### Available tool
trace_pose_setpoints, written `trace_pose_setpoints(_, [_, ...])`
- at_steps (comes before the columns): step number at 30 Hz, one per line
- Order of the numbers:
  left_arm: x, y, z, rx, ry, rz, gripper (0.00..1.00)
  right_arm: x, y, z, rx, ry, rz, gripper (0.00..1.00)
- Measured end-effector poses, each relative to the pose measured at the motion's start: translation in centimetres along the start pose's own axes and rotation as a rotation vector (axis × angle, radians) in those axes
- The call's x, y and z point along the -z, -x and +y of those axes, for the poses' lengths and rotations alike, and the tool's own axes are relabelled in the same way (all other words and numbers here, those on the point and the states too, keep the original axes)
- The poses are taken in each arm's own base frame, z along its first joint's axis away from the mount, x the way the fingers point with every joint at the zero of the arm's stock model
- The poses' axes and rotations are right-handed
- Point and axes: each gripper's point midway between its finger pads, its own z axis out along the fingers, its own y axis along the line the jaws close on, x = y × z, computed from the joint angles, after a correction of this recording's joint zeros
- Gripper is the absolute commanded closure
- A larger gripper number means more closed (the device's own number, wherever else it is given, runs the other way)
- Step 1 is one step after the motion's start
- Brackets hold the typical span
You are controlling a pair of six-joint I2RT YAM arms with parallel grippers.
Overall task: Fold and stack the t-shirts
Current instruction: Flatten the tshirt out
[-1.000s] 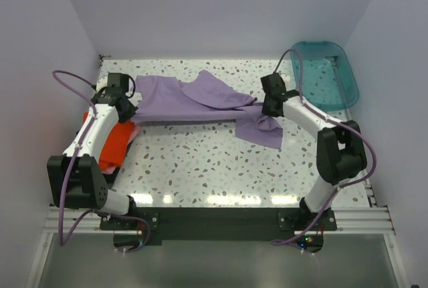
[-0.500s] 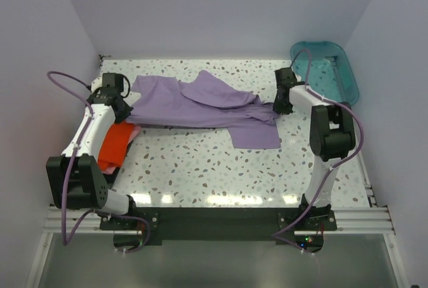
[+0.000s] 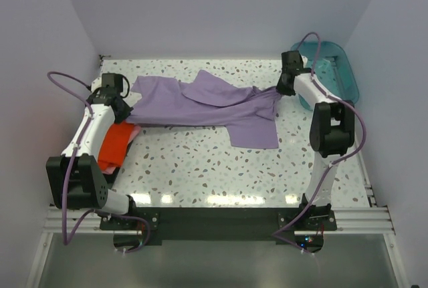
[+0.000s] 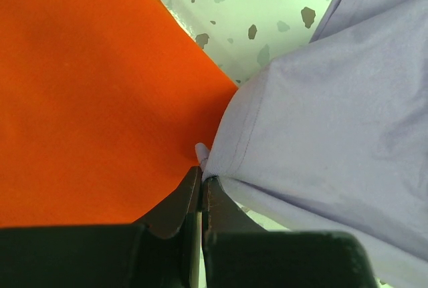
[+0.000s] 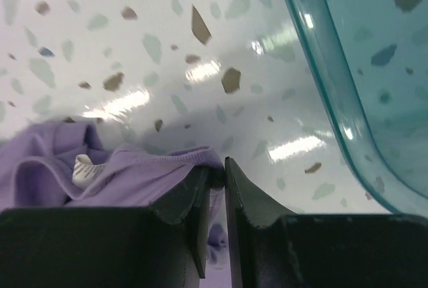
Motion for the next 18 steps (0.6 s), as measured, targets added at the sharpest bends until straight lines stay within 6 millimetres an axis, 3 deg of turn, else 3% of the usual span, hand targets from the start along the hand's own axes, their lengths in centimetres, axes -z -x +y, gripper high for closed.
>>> trace_pose_setpoints(3, [-0.2,-0.4,0.0,-0.007,-0.005,0.009,1.00,0.2,2.9,1.3,-0.022,0.038,-0.067,0.76])
trace_pose_setpoints(6, [-0.5,-1.2,0.3,-0.016,-0.001,0.031,1.00,0.1,4.3,2.3,-0.022,0.071,-0.099,0.52])
trace_pose_setpoints(8, [-0.7,-1.6,0.4,-0.023,-0.003,0.042,1.00,-0.2,4.7,2.7,-0.009,0.081,-0.107,0.30])
trace_pose_setpoints(9, [-0.7,-1.8,0.4,-0.025,-0.005,0.048,1.00,-0.3,4.9,2.8,-0.006,0.083,-0.109,0.25])
trace_pose_setpoints(14, [-0.8,-2.1,0.3,-0.026,-0.016,0.059,1.00,0.0,4.8,2.7,0.013,0.087,-0.105,0.25])
trace_pose_setpoints(18, [-0.8,-2.1,0.2,-0.025,-0.020,0.061,1.00,2.1,1.9,1.1,0.016,0.073,-0.069,0.33])
